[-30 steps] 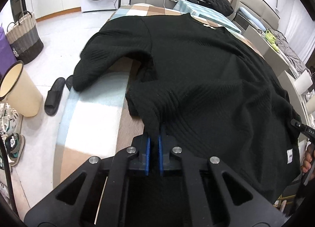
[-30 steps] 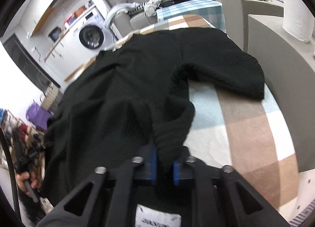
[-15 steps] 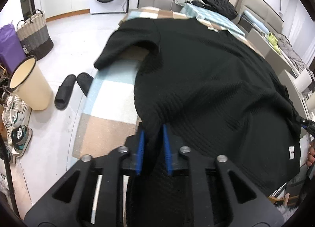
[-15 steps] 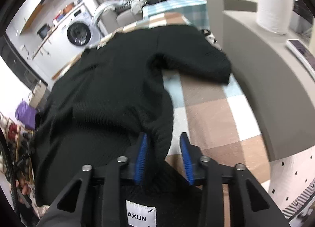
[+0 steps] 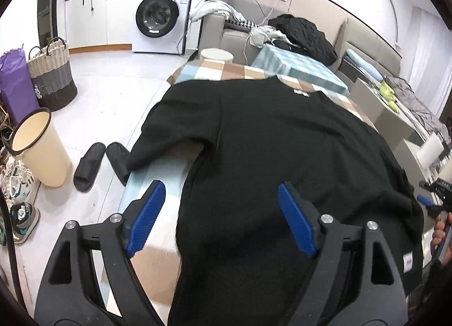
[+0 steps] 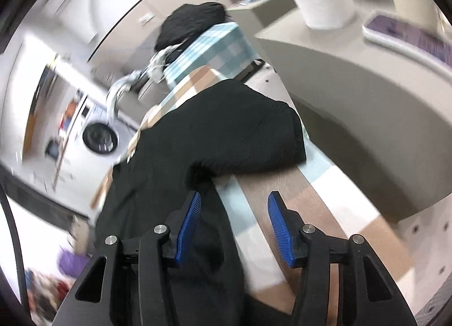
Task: Fold small clothes
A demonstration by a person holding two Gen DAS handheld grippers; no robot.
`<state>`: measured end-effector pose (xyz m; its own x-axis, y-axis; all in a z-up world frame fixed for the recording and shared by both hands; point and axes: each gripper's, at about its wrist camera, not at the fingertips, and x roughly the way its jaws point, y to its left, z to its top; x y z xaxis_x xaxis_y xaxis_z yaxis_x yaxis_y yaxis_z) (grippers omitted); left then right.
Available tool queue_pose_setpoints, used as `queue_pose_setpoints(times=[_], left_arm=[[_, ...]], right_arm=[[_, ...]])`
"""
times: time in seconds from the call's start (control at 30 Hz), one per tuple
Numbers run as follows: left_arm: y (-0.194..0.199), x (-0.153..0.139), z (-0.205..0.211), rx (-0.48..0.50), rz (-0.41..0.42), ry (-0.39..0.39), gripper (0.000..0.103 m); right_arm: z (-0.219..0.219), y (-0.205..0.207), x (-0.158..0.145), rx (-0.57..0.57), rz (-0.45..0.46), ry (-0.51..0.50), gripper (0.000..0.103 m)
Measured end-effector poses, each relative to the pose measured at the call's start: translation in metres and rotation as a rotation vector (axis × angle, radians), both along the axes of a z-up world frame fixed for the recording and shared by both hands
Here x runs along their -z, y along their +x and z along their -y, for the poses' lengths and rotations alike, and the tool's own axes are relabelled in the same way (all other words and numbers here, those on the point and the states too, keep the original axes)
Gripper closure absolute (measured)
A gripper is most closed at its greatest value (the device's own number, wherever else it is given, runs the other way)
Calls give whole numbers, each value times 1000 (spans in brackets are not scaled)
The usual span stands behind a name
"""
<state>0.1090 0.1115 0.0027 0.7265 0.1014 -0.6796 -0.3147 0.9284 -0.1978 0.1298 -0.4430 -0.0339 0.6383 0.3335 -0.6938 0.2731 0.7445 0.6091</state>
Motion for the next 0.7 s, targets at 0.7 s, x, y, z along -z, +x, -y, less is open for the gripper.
queue_pose_setpoints(times=[0.7], left_arm=[[81, 17, 7, 81, -21, -15, 22]], right_arm=[[40, 65, 25, 208, -136, -45, 81]])
